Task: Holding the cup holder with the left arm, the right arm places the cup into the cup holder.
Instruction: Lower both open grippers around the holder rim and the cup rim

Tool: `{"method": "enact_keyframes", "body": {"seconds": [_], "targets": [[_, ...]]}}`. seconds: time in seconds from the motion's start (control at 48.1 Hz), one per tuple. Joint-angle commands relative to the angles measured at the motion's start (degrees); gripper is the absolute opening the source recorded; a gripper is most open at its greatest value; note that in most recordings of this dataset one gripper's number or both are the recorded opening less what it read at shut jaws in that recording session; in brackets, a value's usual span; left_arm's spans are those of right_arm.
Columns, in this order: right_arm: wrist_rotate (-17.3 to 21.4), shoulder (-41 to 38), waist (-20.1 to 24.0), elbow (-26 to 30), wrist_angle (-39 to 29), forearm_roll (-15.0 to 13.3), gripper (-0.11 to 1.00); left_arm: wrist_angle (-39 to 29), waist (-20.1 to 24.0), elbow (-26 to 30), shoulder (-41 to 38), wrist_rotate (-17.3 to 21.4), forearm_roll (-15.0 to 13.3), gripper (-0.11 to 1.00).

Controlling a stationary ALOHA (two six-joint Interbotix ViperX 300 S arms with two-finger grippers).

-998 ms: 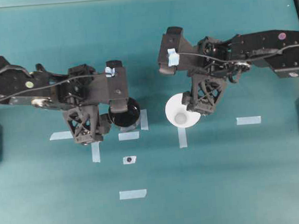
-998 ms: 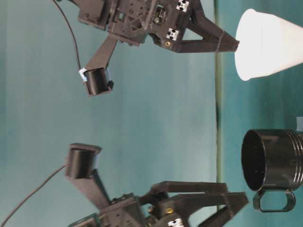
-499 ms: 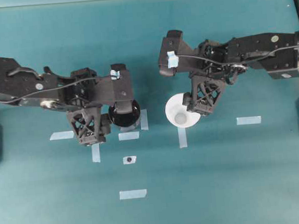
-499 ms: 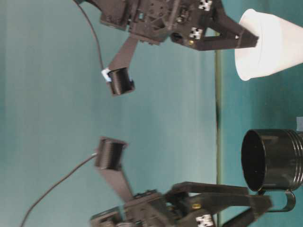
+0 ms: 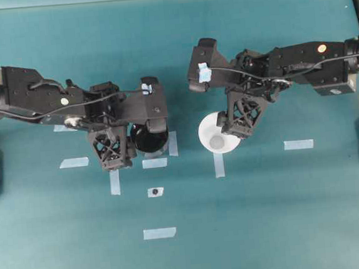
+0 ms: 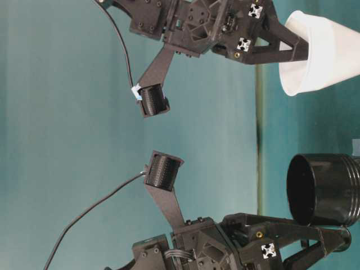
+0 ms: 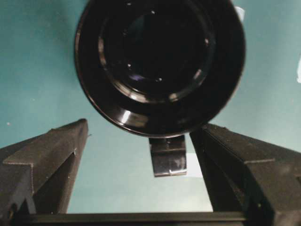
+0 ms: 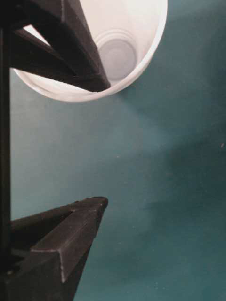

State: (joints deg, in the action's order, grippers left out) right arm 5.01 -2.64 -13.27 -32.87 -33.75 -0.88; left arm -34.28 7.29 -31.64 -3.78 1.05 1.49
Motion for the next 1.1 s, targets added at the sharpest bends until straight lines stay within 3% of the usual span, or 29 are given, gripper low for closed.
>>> {"method": "enact_keyframes", "body": {"seconds": [0.0, 1.081], "targets": [[-0.35, 1.32, -0.18, 0.44, 0.18, 0.00, 0.94, 0.09, 0.18, 0.88, 0.79, -0.09, 0.09, 0.91], [-0.35, 0.88, 0.00, 0.97, 0.18, 0.00, 0.94, -0.70, 0.18, -0.18, 0.62, -0.18, 0.09, 0.87]]}}
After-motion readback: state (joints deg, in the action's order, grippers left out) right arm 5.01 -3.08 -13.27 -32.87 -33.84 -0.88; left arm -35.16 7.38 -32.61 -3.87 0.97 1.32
